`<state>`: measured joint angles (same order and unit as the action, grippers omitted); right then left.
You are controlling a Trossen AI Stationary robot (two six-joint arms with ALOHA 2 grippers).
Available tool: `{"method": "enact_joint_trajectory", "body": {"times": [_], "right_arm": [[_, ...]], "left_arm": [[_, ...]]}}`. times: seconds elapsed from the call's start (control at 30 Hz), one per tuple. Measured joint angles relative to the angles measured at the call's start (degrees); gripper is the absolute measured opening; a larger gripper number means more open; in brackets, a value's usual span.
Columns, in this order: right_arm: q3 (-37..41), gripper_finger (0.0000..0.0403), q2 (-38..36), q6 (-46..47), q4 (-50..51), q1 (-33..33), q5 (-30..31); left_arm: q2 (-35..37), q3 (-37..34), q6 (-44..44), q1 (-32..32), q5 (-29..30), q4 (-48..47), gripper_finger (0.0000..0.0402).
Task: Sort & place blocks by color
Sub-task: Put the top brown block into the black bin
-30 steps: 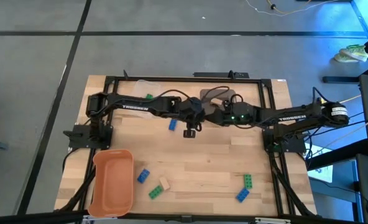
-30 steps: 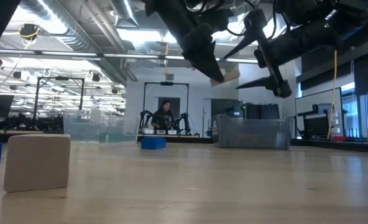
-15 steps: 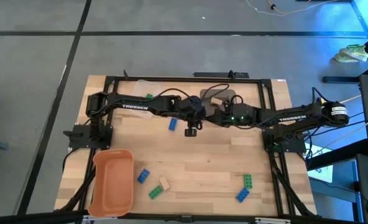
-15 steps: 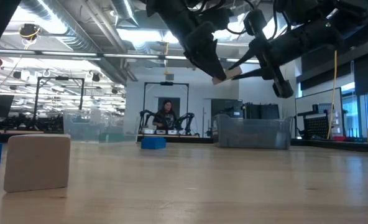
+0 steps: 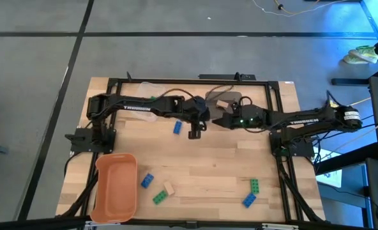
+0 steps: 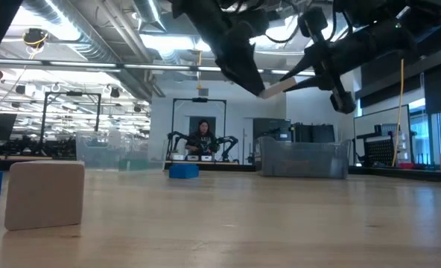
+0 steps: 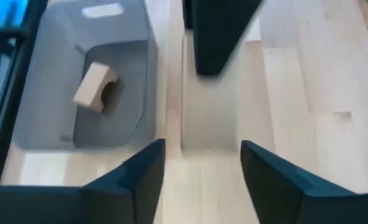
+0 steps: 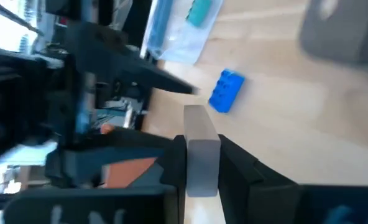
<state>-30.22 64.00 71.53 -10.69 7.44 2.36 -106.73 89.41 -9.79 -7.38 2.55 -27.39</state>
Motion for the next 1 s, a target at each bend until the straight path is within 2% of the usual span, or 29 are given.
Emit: {"method": "enact_joint_trajectory", "body": {"times": [0.2, 0.33, 0.43, 0.53, 0.73, 0.83, 1.0], "right_arm": [[0.01, 0.0057, -8.94, -7.12, 14.01, 5.89, -2.28], [0.0, 0.0057, -14.52, -11.87, 23.91, 9.9, -1.97], [-1.22, 0.0057, -16.08, -14.69, 28.95, 12.73, -2.02], [-6.19, 0.0057, -15.17, -19.86, 35.17, 14.25, 0.09], [-18.76, 0.0057, -7.32, -32.81, 47.67, 16.64, 8.5], [-22.4, 0.0057, -1.38, -37.38, 51.64, 18.78, 9.23], [-24.21, 0.0057, 8.89, -42.1, 51.95, 21.93, 2.65]], "left_arm": [[6.43, 0.0, 4.61, -3.86, -2.51, -8.97, 0.0221], [12.6, -1.72, 9.48, -7.22, -8.32, -5.99, 0.0216], [18.97, -8.16, 12.97, -8.78, -11.14, 6.9, 0.0215], [26.13, -18.01, 17.27, -9.95, -11.62, 22.39, 0.0215], [39.27, -38.59, 27.72, -12.52, -8.39, 51.46, 0.0215], [43.44, -45.3, 31.13, -12.94, -4.31, 58.36, 0.0215], [46.95, -49.27, 33.4, -12.98, 1.98, 60.64, 0.0216]]}}
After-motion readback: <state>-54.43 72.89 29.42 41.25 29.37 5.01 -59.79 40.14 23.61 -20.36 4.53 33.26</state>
